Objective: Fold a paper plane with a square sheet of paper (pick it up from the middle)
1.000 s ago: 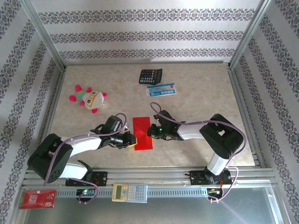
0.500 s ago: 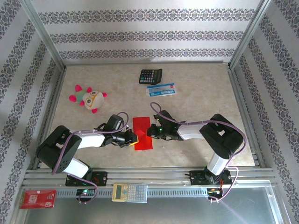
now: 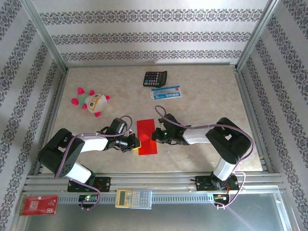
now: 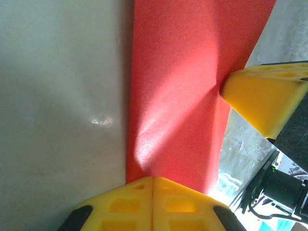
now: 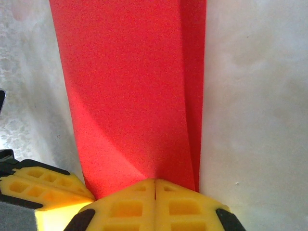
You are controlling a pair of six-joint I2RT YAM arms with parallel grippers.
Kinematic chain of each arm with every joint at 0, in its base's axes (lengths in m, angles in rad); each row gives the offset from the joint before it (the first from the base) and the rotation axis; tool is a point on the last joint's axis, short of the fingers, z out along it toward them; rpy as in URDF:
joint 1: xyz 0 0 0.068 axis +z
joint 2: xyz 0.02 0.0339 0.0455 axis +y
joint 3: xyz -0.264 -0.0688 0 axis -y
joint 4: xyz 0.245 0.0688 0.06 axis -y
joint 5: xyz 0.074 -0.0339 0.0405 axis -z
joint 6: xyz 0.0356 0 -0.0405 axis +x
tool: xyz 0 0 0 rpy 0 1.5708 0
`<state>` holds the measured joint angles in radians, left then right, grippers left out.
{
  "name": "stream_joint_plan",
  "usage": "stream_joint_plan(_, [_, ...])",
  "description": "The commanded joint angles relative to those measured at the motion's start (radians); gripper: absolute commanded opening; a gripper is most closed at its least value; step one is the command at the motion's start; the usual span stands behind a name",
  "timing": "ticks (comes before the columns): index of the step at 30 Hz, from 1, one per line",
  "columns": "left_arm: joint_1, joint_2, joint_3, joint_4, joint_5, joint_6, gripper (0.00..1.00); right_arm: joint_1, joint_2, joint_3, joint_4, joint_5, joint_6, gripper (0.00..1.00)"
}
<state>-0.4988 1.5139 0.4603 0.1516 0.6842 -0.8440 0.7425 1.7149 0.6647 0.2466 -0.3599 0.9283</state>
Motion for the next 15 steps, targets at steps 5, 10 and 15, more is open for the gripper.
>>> stream_joint_plan(5, [0.014, 0.103, 0.071, -0.16, 0.051, 0.174, 0.05, 0.012, 0.002, -0.104, -0.261, 0.111, 0.017, 0.05])
stream_joint_plan(10, [0.005, 0.161, 0.135, -0.208, 0.113, 0.274, 0.04, 0.023, -0.11, -0.145, -0.256, 0.113, 0.039, 0.11])
stream_joint_plan(15, [-0.02, 0.176, 0.195, -0.259, 0.123, 0.344, 0.04, 0.023, -0.316, -0.215, -0.273, 0.151, 0.042, 0.17])
